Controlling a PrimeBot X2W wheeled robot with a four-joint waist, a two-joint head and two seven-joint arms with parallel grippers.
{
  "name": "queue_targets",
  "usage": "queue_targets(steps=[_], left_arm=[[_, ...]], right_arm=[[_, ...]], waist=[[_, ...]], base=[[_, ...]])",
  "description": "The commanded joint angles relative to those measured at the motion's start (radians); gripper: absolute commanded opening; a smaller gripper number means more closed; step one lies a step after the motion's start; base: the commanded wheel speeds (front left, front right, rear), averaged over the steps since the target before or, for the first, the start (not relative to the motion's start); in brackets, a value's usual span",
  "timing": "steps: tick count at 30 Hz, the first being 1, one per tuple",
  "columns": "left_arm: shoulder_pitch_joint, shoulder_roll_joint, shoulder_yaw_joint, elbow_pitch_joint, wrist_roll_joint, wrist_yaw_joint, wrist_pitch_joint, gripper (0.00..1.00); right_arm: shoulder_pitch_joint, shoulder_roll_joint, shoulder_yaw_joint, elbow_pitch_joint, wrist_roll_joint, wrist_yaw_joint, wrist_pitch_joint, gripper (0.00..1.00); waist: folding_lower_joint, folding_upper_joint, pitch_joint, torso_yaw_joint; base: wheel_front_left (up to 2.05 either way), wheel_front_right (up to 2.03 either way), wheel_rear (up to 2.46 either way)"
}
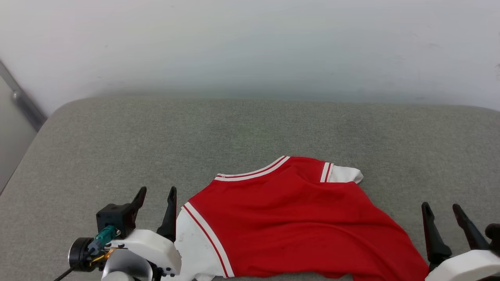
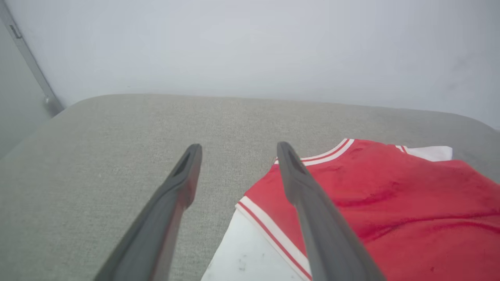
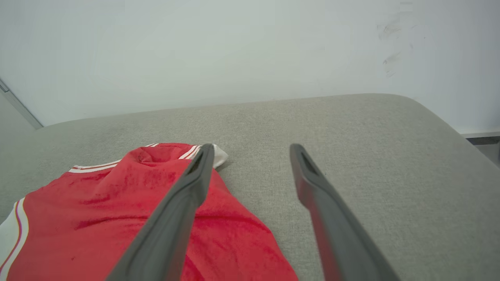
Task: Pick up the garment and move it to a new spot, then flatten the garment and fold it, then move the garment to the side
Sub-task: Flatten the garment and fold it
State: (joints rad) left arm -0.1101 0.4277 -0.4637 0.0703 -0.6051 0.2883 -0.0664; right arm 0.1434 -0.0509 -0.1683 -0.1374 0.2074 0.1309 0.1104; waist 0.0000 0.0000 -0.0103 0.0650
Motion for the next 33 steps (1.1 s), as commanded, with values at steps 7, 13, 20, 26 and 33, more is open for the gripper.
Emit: queue_targets(steps=[7,13,20,26,33], left_arm=[[-0.047,-0.037,-0.007,-0.043,0.043,-0.007,-0.116,1.0],[-0.085,-0.033,-0.017,-0.08,0.066,-0.013,-0.125,1.0],[-0.125,-0.033,-0.029,-0.093,0.081,-0.024,-0.132,1.0],[-0.134,-0.042,-0.034,-0.081,0.08,-0.031,-0.141,1.0],[-0.122,-0.037,-0.033,-0.066,0.077,-0.028,-0.148,1.0]], right_arm=[[-0.048,0.001,-0.016,0.121,0.009,0.0,0.231,1.0],[-0.165,-0.047,-0.004,0.214,0.047,0.0,0.496,1.0],[-0.305,-0.127,0.068,0.319,0.078,0.0,0.66,1.0],[-0.328,-0.144,0.115,0.459,0.098,-0.001,0.748,1.0],[-0.337,-0.145,0.125,0.482,0.106,-0.001,0.723,0.0]], waist=[[0.0,0.0,0.01,0.033],[0.0,0.0,0.079,0.07],[0.0,0.0,0.158,0.112],[0.0,0.0,0.176,0.123],[0.0,0.0,0.16,0.109]], base=[[0.0,0.0,0.0],[0.0,0.0,0.0],[0.0,0.0,0.0],[0.0,0.0,0.0],[0.0,0.0,0.0]])
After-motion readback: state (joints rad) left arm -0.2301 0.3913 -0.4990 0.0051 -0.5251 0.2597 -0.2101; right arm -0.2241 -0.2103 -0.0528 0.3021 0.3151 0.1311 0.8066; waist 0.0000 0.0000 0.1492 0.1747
